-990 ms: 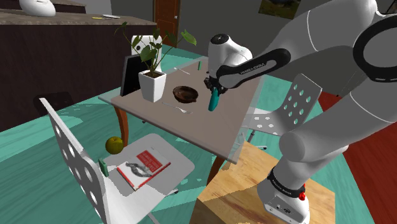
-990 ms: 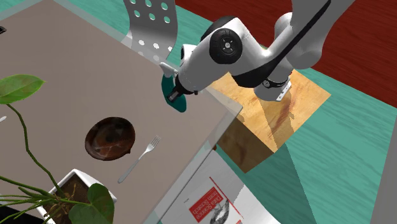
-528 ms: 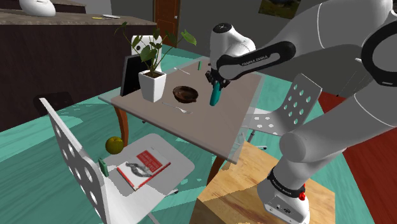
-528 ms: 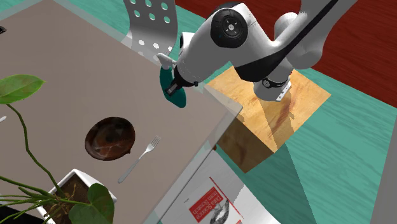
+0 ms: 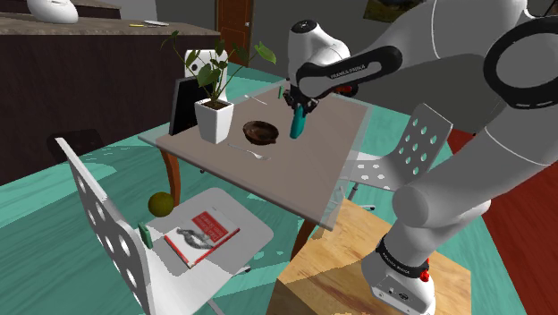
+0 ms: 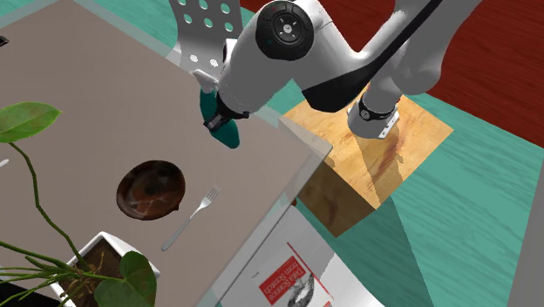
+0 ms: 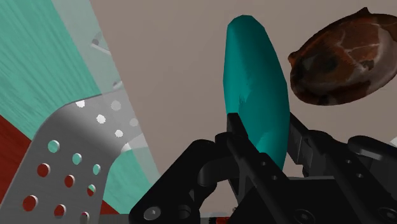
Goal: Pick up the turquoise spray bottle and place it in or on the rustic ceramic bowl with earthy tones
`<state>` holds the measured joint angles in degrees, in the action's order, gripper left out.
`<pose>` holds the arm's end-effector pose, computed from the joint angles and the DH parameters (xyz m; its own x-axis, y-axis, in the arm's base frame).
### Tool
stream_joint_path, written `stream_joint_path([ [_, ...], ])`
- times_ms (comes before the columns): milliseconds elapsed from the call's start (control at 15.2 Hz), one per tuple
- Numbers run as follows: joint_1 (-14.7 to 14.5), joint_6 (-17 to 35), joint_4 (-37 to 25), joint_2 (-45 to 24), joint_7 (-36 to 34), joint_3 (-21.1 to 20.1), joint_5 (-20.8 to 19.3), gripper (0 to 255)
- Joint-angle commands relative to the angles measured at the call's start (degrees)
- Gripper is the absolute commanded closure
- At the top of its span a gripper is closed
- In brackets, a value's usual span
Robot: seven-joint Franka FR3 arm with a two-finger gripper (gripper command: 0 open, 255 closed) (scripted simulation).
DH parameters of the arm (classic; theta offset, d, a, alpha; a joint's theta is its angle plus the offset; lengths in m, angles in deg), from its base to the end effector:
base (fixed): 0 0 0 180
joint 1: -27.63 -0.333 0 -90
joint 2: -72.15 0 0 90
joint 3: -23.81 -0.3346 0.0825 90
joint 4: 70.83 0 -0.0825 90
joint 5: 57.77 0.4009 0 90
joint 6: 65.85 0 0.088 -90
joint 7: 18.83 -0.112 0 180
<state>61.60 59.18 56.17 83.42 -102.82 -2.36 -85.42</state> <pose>0.5160 -0.0816 0.4763 0.1893 -0.8495 0.4924 -0.9749 -0.2223 -0.0088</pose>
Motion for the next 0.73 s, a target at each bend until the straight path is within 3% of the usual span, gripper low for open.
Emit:
stream_joint_path([
  [0, 0.71, -0.74, -4.46, -4.64, -1.02, -0.68, -2.2, 255],
  [330, 0.46, -4.67, -18.11, -17.28, -3.0, -1.56, -7.98, 255],
  [660, -2.43, -9.95, -34.02, -30.1, -2.86, -0.92, -12.75, 255],
])
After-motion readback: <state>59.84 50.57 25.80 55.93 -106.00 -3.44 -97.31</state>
